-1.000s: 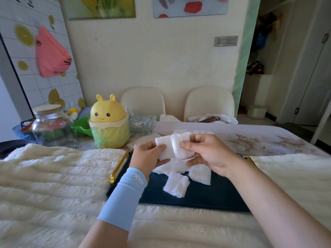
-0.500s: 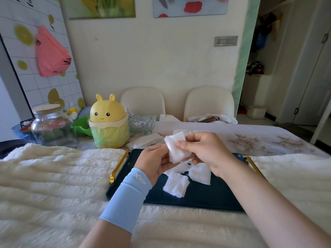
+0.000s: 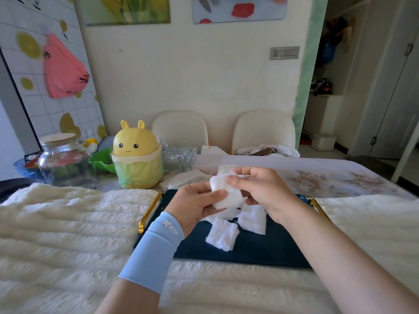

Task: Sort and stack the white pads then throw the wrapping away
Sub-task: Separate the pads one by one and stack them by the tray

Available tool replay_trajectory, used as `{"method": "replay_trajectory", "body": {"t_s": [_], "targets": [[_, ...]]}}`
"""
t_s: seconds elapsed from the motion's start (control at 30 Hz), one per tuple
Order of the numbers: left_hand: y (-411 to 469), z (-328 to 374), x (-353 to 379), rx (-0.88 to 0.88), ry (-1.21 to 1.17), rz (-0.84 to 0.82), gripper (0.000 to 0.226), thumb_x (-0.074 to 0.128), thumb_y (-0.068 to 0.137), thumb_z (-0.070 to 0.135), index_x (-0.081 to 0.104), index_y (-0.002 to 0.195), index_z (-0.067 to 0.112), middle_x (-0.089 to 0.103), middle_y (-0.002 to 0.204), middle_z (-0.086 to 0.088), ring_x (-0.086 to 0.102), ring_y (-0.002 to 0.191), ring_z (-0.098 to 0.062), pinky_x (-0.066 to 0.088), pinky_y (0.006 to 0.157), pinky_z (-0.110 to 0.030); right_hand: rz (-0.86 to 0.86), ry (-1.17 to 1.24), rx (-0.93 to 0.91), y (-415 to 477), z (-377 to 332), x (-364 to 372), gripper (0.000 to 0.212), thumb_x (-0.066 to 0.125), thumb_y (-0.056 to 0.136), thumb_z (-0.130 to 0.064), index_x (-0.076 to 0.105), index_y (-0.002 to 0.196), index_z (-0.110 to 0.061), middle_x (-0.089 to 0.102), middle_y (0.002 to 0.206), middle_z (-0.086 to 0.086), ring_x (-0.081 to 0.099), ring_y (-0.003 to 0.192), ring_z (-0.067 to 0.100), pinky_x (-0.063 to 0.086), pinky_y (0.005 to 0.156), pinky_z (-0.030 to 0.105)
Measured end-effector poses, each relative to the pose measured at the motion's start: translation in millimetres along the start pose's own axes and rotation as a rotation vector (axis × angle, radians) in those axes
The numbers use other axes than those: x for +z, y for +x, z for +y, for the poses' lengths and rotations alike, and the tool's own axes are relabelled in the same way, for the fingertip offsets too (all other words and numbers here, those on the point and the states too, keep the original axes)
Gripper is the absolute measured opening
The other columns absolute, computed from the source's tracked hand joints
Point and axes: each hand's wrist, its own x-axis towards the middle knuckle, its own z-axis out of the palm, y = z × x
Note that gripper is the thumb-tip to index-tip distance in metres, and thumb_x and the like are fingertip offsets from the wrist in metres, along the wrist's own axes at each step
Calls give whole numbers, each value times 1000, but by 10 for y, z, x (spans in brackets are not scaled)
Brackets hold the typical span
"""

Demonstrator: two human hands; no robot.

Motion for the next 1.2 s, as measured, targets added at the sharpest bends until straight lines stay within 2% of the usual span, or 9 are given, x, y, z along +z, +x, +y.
{"method": "replay_trajectory", "body": {"t_s": [0.2, 0.33, 0.57, 0.67, 0.73, 0.9, 1.0, 1.1, 1.2], "targets": [[40, -20, -114, -39, 10, 147, 22, 68, 88, 5, 69, 109, -2, 74, 104, -18, 74, 91, -25, 61, 71, -28, 60, -241, -229, 38, 92, 14, 12, 78, 87, -27, 73, 97, -26, 74, 85, -10, 68, 75, 3, 53, 72, 20], [113, -36, -228, -3, 3, 350, 20, 70, 89, 9, 69, 105, -3, 75, 96, -18, 75, 82, -26, 62, 76, -34, -213, -688, -377, -47, 56, -8, 18, 70, 92, -19, 75, 86, -36, 69, 85, -12, 61, 74, 7, 55, 76, 30], [144, -33, -268, 36, 0, 464, 19, 70, 89, 14, 69, 105, 3, 74, 99, -17, 75, 80, -27, 60, 77, -37, -630, -1002, -294, -225, 109, 285, 56, 54, 95, -7, 57, 133, -47, 54, 86, -31, 60, 98, 15, 51, 90, 31], [141, -43, -259, 39, 10, 452, 16, 70, 89, 14, 70, 102, 4, 75, 99, -17, 75, 82, -28, 60, 79, -38, -658, -1116, -296, -207, 105, 266, 65, 55, 90, -3, 53, 140, -45, 59, 120, -17, 58, 108, 16, 50, 92, 32], [135, -54, -243, 40, 32, 440, 17, 71, 89, 14, 71, 101, 3, 74, 100, -18, 75, 85, -30, 59, 84, -40, -632, -1149, -292, -196, 109, 240, 59, 58, 90, -7, 59, 136, -44, 59, 116, -12, 58, 100, 16, 51, 84, 29], [132, -52, -226, 50, 33, 443, 13, 69, 90, 15, 70, 99, 5, 73, 102, -19, 74, 86, -31, 60, 81, -40, -473, -1005, -410, -127, 85, 135, 12, 70, 85, -33, 76, 96, -35, 58, 111, -18, 51, 108, 10, 45, 92, 28], [120, -29, -227, 54, -31, 433, 14, 64, 93, 15, 68, 102, 5, 74, 100, -20, 74, 82, -30, 61, 77, -38, -348, -610, -382, -92, 3, 28, 7, 72, 88, -25, 76, 93, -27, 67, 104, -20, 57, 99, -3, 42, 85, 15], [119, -22, -235, 61, -62, 471, 22, 66, 92, 15, 67, 110, 3, 74, 101, -19, 75, 78, -28, 62, 70, -36, -267, -221, -287, -61, -16, -52, 6, 75, 88, -13, 75, 88, -19, 70, 76, -8, 60, 73, 3, 47, 73, 21], [118, -32, -228, 58, -41, 470, 24, 68, 91, 16, 69, 110, 2, 74, 101, -18, 75, 83, -29, 61, 74, -38, -211, -44, -200, -32, -18, -60, 9, 76, 88, -13, 76, 97, -12, 75, 96, 14, 60, 76, 13, 49, 68, 29]]}}
